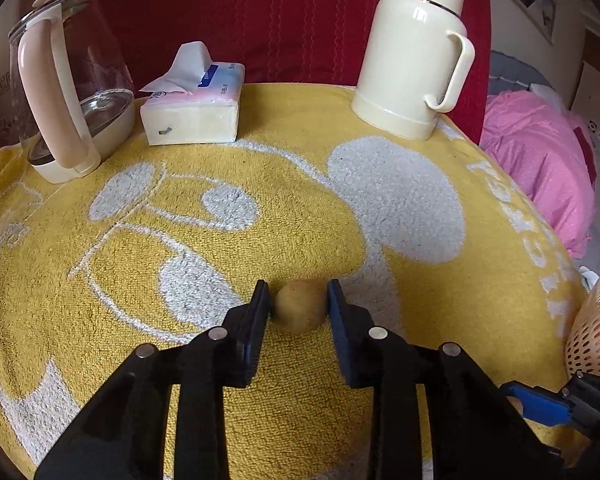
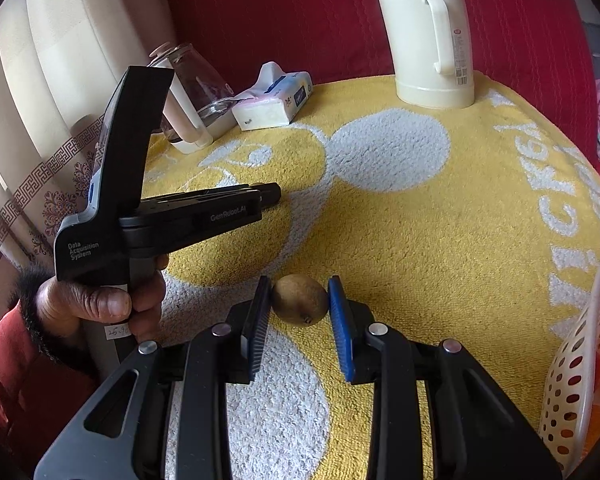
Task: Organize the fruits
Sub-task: 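Carry both brown fruits in both tools toward the white basket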
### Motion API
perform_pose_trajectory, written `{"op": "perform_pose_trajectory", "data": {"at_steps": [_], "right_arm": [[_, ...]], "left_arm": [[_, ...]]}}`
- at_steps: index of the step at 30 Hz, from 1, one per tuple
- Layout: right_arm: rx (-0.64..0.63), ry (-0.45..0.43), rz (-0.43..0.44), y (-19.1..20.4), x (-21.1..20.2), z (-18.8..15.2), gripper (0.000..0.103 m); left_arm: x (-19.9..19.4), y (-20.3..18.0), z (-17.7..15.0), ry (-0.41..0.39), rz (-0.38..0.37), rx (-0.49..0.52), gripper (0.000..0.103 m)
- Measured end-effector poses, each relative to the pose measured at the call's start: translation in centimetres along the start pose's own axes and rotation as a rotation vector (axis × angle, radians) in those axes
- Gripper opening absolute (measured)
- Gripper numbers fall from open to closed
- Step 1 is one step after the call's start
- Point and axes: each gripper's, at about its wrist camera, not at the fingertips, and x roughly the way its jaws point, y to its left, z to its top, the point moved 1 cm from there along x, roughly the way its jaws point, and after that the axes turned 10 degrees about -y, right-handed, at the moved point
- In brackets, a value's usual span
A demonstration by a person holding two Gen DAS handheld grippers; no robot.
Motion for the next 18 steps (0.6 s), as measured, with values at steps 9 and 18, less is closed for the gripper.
{"op": "perform_pose_trajectory", "data": {"at_steps": [9,18], "right_arm": [[-0.007,-0.028,0.0,0.4,-1.2,0.4,0.03],[-0.014,-0.065,-0.003,0.8,-3.6,0.7,0.03]], "left_arm": [[-2.0,0.0,-0.8,-0.018,0.021,-0.01,0.029],[-5.7,-0.1,-1.3,-0.071,0.069,-0.016,0.029]]}}
